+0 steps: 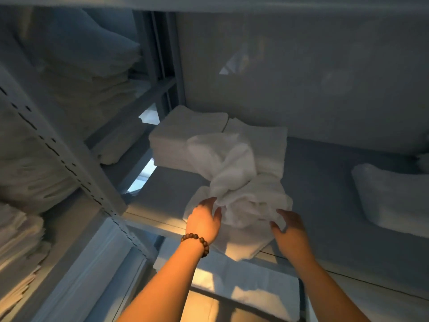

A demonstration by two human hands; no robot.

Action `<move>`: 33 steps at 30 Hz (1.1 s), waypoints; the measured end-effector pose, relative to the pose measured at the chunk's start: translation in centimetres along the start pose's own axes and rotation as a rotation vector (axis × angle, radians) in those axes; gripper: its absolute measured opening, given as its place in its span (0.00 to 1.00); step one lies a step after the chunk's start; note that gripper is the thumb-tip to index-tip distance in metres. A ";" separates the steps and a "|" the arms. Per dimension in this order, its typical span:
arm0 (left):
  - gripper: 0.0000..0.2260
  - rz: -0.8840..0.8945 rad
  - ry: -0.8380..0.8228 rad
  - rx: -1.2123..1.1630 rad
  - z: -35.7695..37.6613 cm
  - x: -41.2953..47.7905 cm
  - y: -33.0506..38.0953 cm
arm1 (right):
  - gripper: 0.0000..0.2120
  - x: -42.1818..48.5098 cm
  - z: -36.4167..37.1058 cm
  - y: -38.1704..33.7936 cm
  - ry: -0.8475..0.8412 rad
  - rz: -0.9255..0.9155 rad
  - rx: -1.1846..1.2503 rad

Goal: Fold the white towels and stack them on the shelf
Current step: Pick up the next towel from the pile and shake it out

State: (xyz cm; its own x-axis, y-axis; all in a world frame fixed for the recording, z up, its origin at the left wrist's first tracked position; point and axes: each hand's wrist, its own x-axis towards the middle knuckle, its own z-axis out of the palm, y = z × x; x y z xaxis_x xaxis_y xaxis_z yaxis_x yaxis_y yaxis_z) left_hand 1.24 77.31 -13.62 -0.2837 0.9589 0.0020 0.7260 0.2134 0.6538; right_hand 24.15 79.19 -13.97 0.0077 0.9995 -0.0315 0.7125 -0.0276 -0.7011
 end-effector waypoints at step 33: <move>0.07 0.450 -0.211 -0.356 1.6 8.4 9.7 | 0.09 6.4 -8.2 -1.1 0.365 0.058 0.328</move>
State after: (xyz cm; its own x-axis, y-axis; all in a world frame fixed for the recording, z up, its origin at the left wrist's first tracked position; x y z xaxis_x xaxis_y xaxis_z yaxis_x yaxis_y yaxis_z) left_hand 6.90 87.74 -8.43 0.1593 0.9645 0.2105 0.4815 -0.2621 0.8364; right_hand 29.14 85.75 -7.59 0.3283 0.9351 0.1332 0.4458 -0.0291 -0.8947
